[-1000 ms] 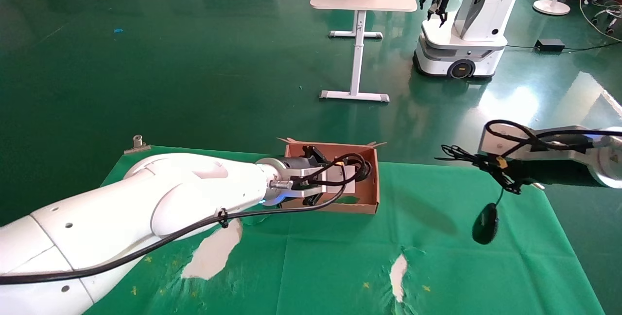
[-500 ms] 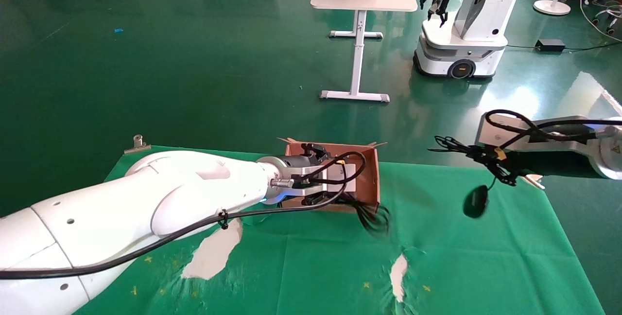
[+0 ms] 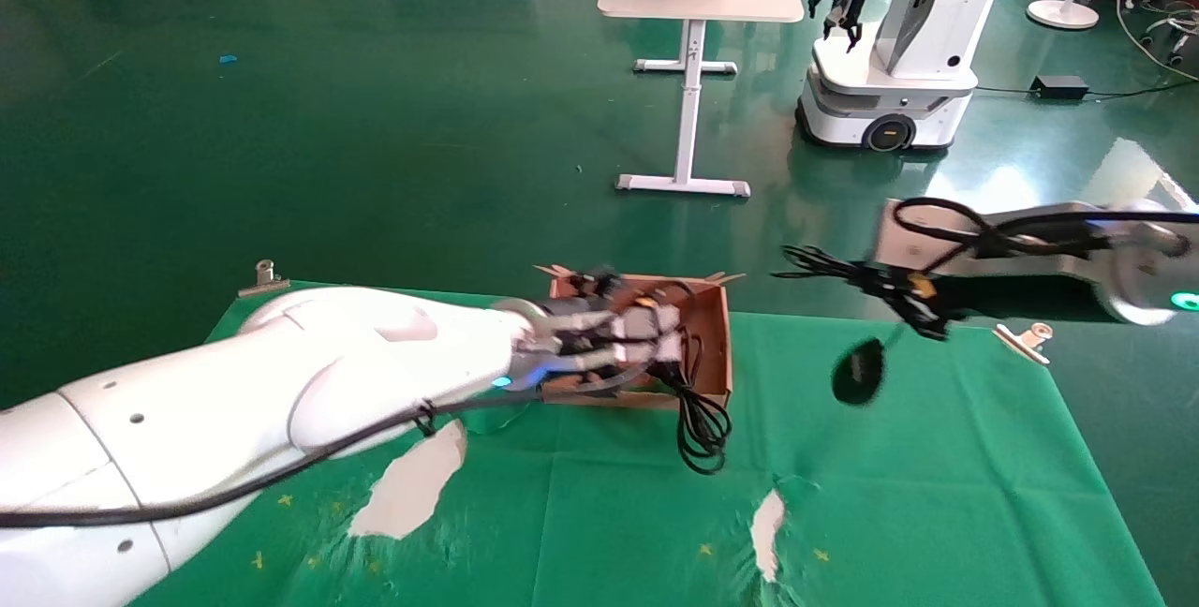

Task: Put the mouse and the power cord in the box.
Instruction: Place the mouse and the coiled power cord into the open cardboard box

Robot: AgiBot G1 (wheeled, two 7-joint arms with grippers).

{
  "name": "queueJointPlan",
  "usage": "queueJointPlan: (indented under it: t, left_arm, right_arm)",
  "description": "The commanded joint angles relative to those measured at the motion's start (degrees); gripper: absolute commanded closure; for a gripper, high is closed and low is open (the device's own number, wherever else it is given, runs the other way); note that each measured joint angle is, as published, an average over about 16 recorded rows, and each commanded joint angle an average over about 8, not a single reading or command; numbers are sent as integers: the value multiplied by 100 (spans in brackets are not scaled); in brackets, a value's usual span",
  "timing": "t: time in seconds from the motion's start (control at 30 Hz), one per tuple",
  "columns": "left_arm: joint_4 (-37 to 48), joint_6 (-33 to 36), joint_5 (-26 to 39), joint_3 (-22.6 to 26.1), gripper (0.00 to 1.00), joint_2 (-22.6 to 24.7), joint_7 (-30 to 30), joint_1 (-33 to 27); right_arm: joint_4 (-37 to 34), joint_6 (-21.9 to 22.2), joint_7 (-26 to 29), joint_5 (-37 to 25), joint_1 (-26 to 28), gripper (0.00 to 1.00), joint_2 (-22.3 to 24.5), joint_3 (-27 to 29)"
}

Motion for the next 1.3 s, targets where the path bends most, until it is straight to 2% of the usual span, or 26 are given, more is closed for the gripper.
queueJointPlan:
  t: [0.03, 0.2, 0.37, 0.63, 0.83, 0.87, 1.1, 1.13, 1.3]
  left_arm:
    - [173, -24, -30, -3, 0, -4, -108, -9]
    - [766, 184, 116, 110, 0, -50, -363, 1]
    - [946, 412, 276, 214, 0, -74, -540, -12]
    - [868, 458, 413, 260, 0, -79, -737, -24]
    - [833, 466, 476, 278, 0, -82, -823, -25]
    - [829, 466, 483, 279, 0, -82, -832, -25]
    - [832, 483, 514, 292, 0, -85, -866, -23]
    - [833, 485, 516, 293, 0, -86, -867, -23]
    - [829, 482, 516, 292, 0, -87, -866, -24]
  right_arm:
    - [62, -2, -63, 81, 27, 100, -71, 9]
    - [-331, 233, -481, 122, 171, 100, -574, -62]
    - [-1015, 577, -1008, 127, 317, 100, -1229, -162]
    - [-2558, 1143, -2006, 120, 539, 100, -2311, -339]
    - [-3801, 1694, -2429, -95, 601, 100, -2817, -581]
    - [-3939, 1787, -2434, -131, 600, 95, -2855, -623]
    - [-4500, 2263, -2239, -235, 567, 8, -3015, -852]
    - [-4529, 2291, -2224, -237, 563, 1, -3026, -865]
    - [-4471, 2266, -2255, -242, 557, 0, -2996, -859]
